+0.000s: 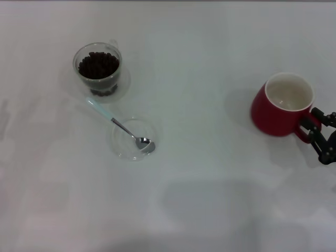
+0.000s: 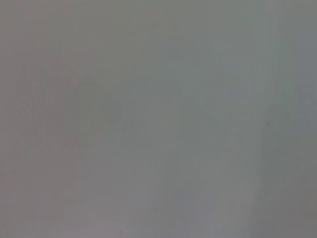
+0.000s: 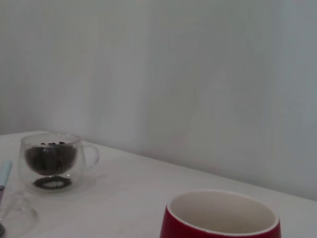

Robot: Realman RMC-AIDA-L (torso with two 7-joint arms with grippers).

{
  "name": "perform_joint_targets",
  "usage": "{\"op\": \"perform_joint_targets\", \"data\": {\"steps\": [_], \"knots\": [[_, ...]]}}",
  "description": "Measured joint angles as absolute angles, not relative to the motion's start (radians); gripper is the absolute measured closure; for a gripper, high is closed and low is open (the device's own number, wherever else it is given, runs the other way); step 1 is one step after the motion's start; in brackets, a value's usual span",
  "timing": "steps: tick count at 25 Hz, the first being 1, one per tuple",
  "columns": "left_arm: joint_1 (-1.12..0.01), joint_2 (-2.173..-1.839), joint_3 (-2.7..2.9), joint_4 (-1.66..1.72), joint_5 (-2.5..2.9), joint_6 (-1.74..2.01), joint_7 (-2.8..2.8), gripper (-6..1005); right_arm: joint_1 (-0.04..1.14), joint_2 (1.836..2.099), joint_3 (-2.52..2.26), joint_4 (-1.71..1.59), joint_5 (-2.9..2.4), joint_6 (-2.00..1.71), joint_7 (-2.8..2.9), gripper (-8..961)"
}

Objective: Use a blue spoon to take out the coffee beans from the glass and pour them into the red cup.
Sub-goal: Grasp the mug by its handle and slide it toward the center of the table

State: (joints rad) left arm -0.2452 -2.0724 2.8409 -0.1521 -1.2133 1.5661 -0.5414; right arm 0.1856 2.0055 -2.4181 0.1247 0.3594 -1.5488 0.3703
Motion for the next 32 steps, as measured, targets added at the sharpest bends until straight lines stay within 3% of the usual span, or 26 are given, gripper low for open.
{"op": "perform_joint_targets", "data": {"steps": [32], "knots": [[-0.247,-2.071,2.843,-0.154,-1.202,1.563,-0.541,401,0.189,2.008,-2.444,-0.093,-0.112,-1.581,0.423,730]]}}
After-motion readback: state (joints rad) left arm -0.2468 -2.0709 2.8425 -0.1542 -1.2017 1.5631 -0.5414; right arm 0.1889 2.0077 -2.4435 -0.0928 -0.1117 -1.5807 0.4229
